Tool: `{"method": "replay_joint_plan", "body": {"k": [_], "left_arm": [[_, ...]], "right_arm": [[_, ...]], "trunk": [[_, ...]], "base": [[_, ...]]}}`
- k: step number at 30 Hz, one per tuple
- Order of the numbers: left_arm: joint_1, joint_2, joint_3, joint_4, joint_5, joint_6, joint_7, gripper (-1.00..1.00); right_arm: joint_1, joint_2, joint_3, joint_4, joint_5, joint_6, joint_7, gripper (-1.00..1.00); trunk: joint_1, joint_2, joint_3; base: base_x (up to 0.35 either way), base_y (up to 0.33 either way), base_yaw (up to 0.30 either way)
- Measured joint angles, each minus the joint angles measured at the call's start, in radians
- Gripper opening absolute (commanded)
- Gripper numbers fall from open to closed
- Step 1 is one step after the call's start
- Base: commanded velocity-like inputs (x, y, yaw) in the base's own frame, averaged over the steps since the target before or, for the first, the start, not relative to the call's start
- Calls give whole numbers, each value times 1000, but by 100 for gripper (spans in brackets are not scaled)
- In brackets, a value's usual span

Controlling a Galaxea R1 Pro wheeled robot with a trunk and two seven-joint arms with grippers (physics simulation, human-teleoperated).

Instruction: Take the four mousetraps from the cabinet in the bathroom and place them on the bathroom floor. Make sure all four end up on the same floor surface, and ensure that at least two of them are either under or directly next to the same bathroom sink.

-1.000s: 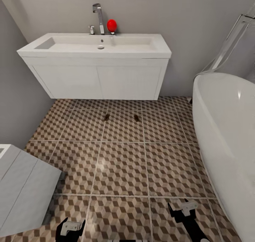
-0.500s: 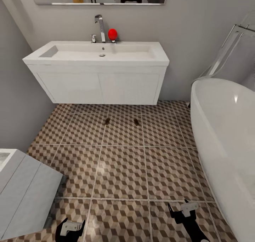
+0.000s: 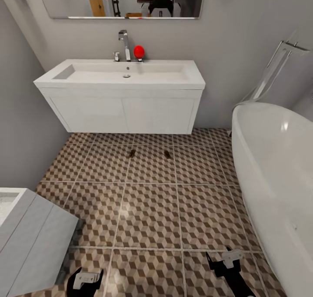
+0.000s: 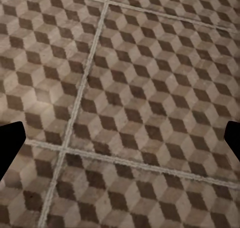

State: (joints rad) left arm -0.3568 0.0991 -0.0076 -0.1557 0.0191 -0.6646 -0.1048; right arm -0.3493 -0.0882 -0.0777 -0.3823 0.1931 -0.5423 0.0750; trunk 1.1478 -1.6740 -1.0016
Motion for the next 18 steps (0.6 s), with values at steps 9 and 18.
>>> {"method": "replay_joint_plan", "body": {"k": [9,18], "left_arm": [[0,-1,14,-9,4,-1,36,100],[0,-2,60,-12,3,-2,39,100]], "right_arm": [[0,1,0,20,1,0,0,100],[0,2,1,37,2,0,0,100]], "trunk": [[-35,63,43],[-69,126,86]], "base": [[0,0,0],[0,0,0]]}}
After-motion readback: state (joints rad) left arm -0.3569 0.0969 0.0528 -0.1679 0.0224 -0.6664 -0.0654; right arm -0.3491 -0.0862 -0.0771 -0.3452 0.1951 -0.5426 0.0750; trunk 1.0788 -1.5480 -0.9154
